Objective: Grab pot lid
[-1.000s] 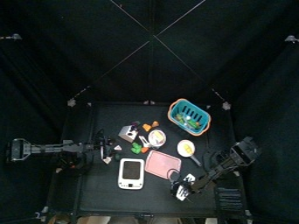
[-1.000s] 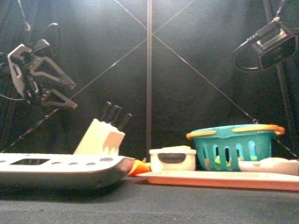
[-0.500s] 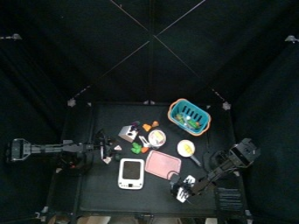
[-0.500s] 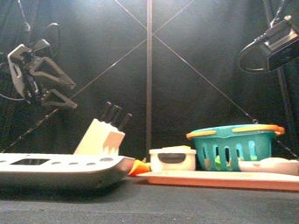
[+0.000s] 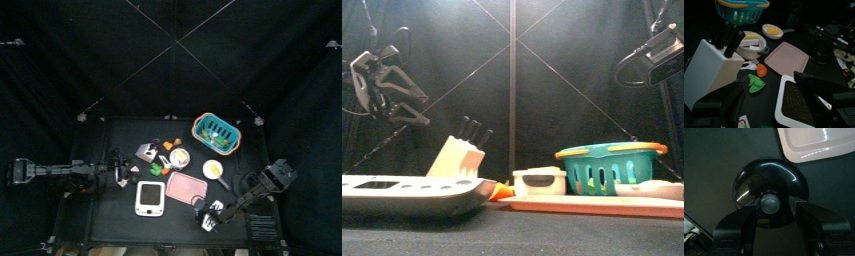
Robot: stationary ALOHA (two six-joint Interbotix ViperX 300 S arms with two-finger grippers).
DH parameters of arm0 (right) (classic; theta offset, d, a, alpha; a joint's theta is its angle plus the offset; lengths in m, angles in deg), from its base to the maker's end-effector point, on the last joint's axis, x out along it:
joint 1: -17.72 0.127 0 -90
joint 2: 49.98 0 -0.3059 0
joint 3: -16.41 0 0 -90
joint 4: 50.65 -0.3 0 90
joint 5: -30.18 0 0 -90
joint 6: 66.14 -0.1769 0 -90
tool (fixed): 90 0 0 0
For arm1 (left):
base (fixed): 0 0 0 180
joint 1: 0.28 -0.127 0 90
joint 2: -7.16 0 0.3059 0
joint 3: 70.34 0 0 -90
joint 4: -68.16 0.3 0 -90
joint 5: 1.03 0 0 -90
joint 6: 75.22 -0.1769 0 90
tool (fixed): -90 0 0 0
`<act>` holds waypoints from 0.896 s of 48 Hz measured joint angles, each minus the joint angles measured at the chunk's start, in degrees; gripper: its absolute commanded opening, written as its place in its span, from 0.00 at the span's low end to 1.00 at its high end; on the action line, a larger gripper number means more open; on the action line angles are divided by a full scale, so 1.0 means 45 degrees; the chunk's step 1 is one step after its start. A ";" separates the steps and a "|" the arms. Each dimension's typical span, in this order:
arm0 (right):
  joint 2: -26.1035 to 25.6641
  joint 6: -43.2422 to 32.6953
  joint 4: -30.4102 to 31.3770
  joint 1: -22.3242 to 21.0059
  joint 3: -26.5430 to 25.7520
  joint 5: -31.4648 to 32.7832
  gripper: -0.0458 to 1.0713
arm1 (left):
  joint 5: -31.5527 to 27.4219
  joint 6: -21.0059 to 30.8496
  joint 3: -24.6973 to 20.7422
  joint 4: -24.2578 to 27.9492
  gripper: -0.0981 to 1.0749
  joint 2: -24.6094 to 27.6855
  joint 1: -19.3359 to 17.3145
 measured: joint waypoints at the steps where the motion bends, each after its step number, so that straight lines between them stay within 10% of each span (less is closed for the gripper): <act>1: 0.0020 0.0000 0.0000 0.0020 0.0000 0.0020 0.79 | 0.0000 0.0000 0.0000 0.0000 0.97 0.0000 0.0000; 43: -0.0039 0.0059 -0.0156 0.0020 -0.0078 0.0098 0.62 | -0.0059 0.0000 0.0000 0.0020 0.97 0.0000 0.0000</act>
